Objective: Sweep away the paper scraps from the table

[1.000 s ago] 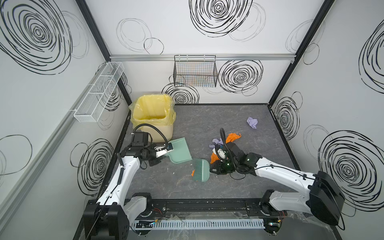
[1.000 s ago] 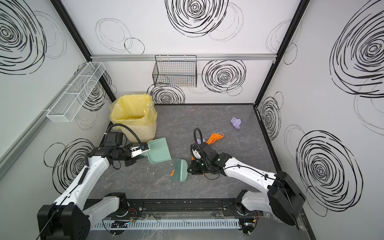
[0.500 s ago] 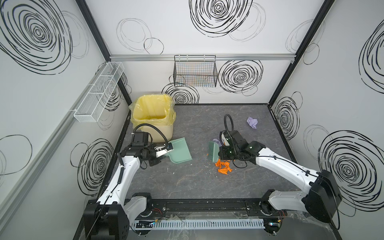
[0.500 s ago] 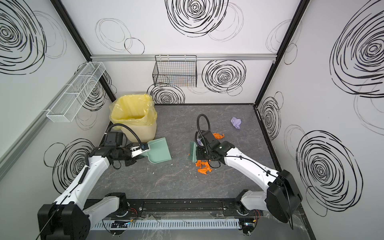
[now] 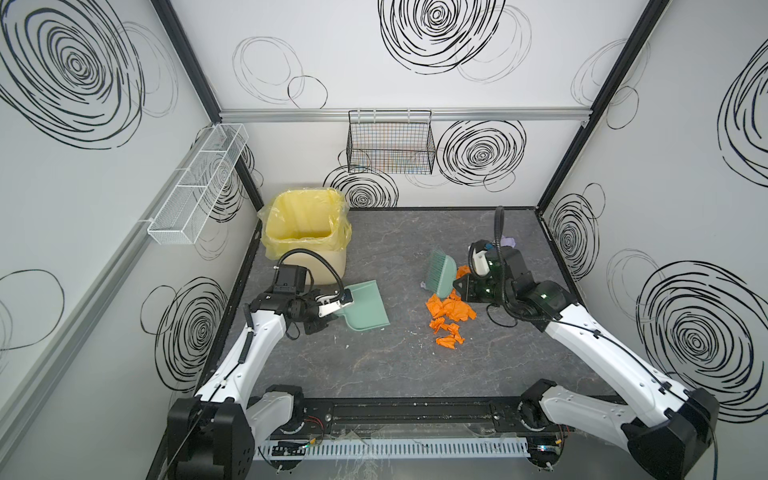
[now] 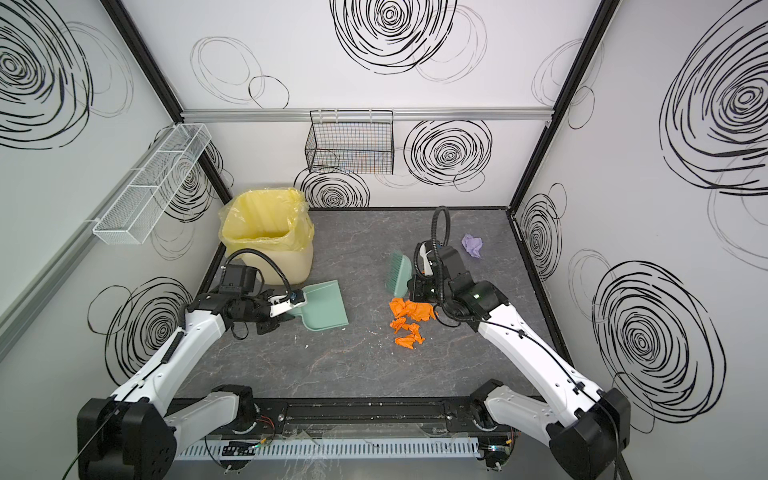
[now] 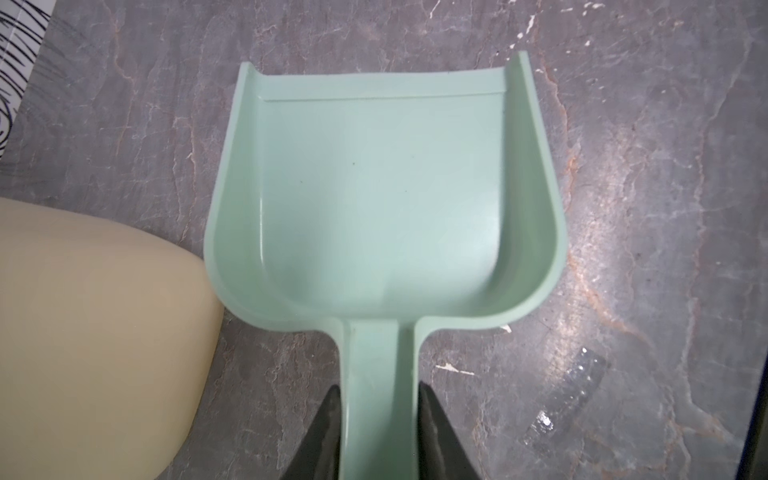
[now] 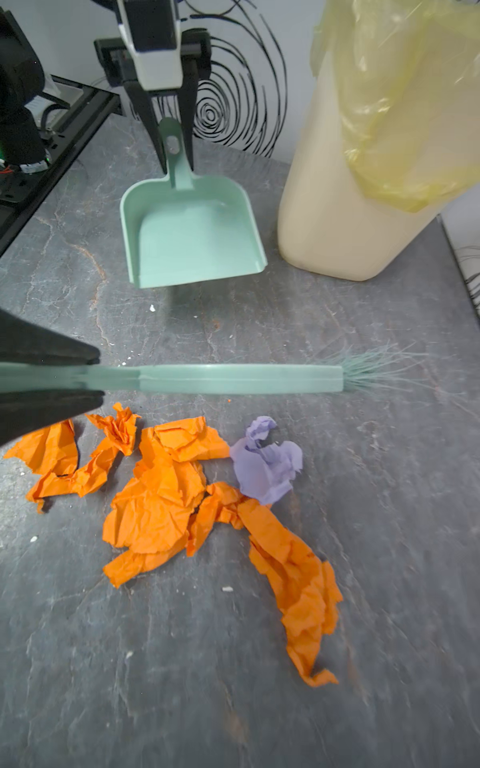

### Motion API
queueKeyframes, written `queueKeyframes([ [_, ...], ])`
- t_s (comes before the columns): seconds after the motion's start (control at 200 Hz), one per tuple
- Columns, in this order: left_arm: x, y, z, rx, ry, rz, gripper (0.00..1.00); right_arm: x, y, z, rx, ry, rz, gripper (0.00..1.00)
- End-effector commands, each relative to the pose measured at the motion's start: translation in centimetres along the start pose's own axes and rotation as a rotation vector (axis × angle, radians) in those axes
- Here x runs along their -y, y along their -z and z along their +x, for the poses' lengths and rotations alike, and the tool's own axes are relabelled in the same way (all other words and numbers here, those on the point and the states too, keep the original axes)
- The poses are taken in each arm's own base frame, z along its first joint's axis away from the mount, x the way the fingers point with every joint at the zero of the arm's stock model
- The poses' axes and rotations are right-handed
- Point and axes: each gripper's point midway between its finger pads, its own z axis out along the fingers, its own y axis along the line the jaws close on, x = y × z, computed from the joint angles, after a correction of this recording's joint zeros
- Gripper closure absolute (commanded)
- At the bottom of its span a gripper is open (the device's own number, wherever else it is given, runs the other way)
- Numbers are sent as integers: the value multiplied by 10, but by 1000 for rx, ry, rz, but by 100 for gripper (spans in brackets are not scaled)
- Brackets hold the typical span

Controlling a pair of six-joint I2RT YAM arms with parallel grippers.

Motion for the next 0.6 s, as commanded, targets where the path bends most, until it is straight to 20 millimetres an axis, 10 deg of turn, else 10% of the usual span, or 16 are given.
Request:
queueKeyframes([
  [0.0,3,-11,-8,6,-6,10,100,28,19,-34,116,23,151,100],
  [0.26,2,-26,-20,-1,-1,50,100,131,48,-109,268,100,792,100],
  [0.595,11,-25,-20,22,-5,39,100,219,7,-200,267,252,1238,100],
])
